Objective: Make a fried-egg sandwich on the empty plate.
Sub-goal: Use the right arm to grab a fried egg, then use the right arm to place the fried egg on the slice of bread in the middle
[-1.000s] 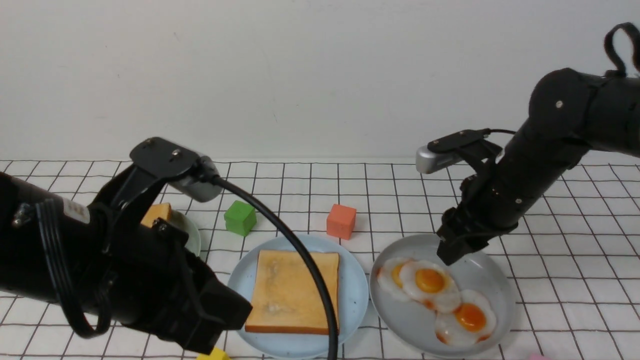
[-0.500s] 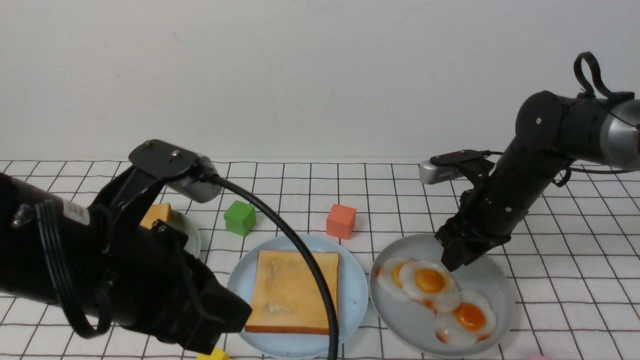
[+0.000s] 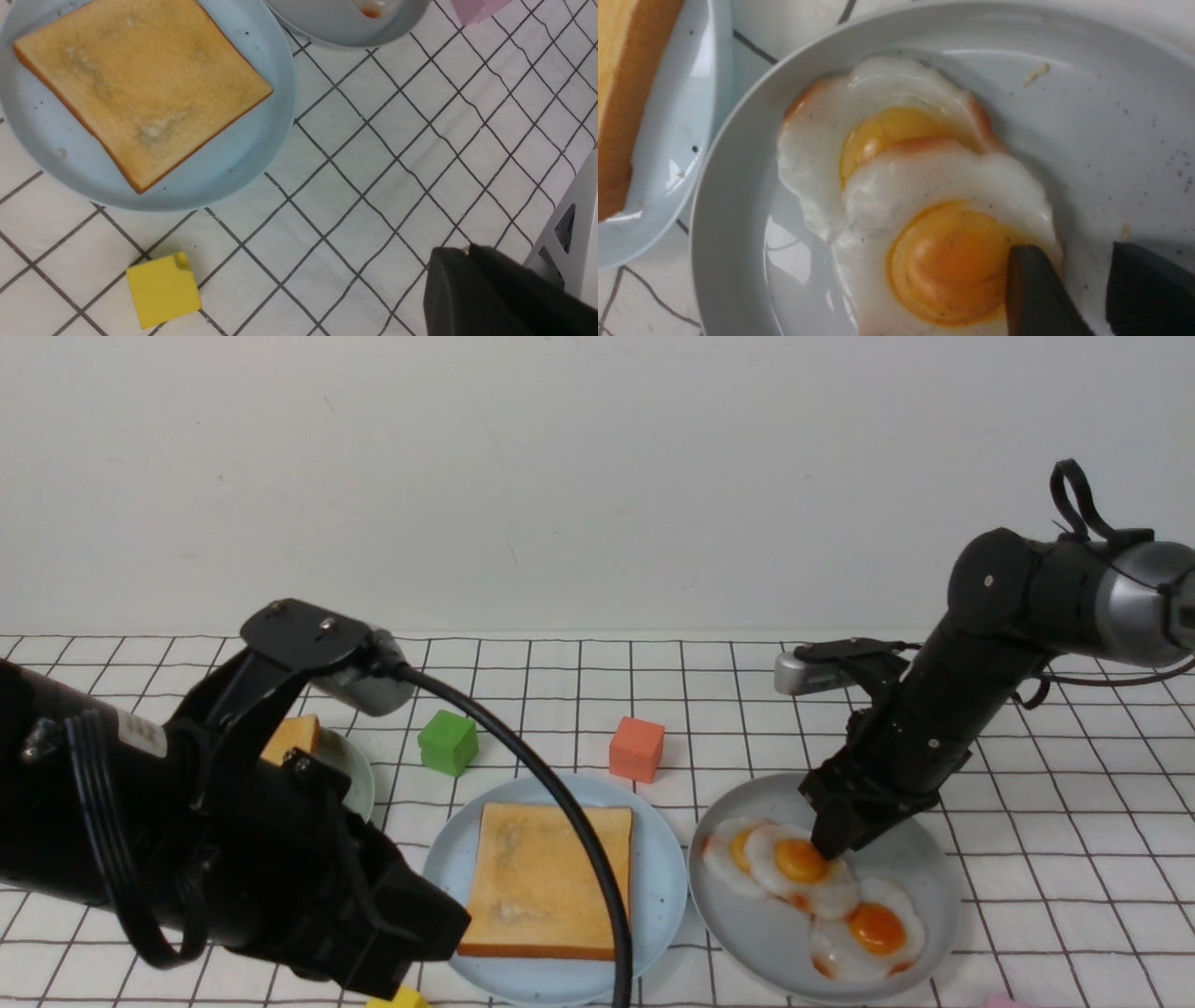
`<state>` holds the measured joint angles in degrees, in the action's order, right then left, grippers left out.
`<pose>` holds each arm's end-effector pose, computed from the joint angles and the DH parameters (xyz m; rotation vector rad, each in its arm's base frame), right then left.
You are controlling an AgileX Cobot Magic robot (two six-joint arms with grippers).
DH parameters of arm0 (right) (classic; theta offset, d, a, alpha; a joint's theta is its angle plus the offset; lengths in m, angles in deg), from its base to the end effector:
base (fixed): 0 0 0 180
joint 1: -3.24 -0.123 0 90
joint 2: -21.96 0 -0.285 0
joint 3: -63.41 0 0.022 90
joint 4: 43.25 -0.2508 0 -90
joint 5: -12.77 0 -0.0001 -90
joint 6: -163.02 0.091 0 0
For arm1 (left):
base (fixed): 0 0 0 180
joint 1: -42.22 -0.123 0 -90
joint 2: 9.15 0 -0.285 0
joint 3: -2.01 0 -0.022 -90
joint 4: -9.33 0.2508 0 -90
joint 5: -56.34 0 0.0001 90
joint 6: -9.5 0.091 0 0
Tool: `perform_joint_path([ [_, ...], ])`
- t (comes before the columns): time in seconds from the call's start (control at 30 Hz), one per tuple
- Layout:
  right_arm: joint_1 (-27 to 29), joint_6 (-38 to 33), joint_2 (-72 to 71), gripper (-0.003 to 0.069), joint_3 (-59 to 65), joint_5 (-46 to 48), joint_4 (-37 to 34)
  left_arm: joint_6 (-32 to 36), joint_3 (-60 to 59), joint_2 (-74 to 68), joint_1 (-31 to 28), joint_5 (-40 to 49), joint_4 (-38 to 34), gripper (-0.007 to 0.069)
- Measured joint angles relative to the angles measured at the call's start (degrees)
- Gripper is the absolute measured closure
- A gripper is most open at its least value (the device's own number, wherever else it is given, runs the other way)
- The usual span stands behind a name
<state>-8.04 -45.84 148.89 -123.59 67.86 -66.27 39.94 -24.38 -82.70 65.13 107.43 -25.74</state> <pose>0.3967 0.1089 0.1592 -0.7094 2.8809 0.4819 0.1834 -0.1217 0.3077 0.8228 2.3910 -0.7005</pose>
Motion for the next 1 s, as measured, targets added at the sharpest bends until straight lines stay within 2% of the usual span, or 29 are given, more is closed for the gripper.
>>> perform_joint_path([
  [0.17,0.0,0.0,0.37,0.0498,-0.01,0.14,0.0,0.0,0.0,0.0,0.0,0.03,0.0,0.0571],
  [0.27,0.08,0.04,0.37,0.0622,-0.01,0.77,-0.42,0.0,0.0,0.0,0.0,0.03,0.0,0.0566],
  [0.33,0.25,0.04,0.37,0.0654,-0.06,1.19,-0.59,0.0,0.0,0.0,0.0,0.03,0.0,0.0562],
  [0.63,0.4,0.04,-2.69,0.0654,-0.06,1.94,0.52,-2.66,0.0,0.87,0.0,0.03,1.54,0.0557],
  [0.8,0.4,0.81,-8.02,0.0654,-0.06,1.62,0.6,-8.74,0.0,5.41,0.0,0.91,7.68,0.0554],
  [0.87,0.1,1.52,-9.84,0.0654,-0.06,1.26,-0.99,-13.01,0.0,9.03,0.0,3.26,12.23,0.0554],
  [1.0,-3.02,1.7,-10.39,0.0654,-0.94,1.08,-2.63,-20.04,0.0,14.46,0.0,7.46,18.26,0.0554],
])
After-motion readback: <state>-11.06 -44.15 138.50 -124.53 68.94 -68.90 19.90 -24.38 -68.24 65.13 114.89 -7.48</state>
